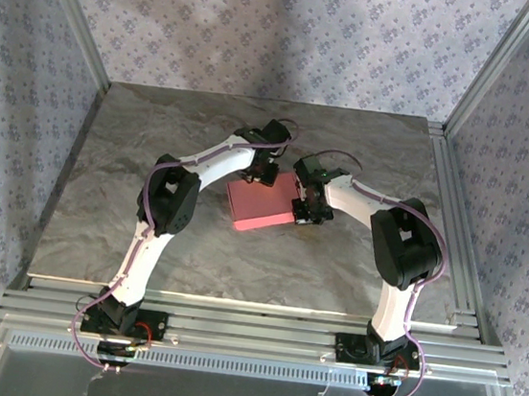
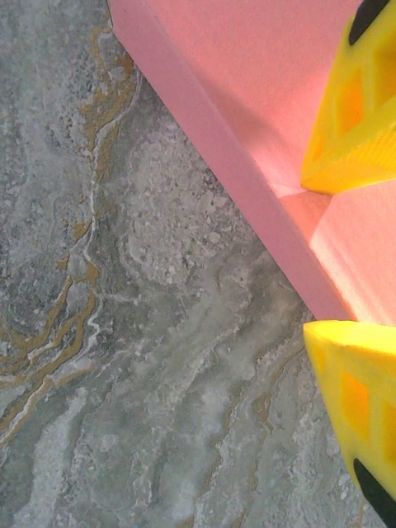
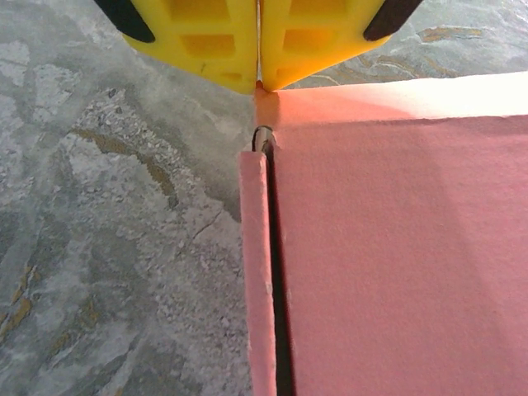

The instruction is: Fold the paper box

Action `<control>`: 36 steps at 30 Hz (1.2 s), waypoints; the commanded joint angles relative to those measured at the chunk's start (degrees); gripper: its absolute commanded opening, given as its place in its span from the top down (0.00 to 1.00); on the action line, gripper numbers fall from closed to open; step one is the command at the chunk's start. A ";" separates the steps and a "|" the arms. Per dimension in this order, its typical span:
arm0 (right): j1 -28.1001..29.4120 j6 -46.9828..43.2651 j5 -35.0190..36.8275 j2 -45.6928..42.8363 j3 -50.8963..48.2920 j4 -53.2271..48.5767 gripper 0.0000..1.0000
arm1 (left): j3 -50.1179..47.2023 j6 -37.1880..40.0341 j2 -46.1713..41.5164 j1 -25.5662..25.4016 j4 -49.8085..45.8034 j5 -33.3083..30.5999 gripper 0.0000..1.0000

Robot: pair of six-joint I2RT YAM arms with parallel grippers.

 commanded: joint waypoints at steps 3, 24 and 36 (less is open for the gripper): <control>0.98 0.25 -0.37 1.03 -2.73 -1.15 0.92 | -3.08 0.55 -1.73 -3.24 -0.72 3.98 0.56; 0.87 2.57 -0.50 -16.03 -13.72 0.17 0.79 | -1.52 -8.94 -13.90 -2.27 -4.01 -7.61 0.40; -10.92 4.64 -15.75 -20.19 -11.95 -1.00 0.57 | -39.90 -27.55 -40.73 -2.65 11.40 12.67 0.47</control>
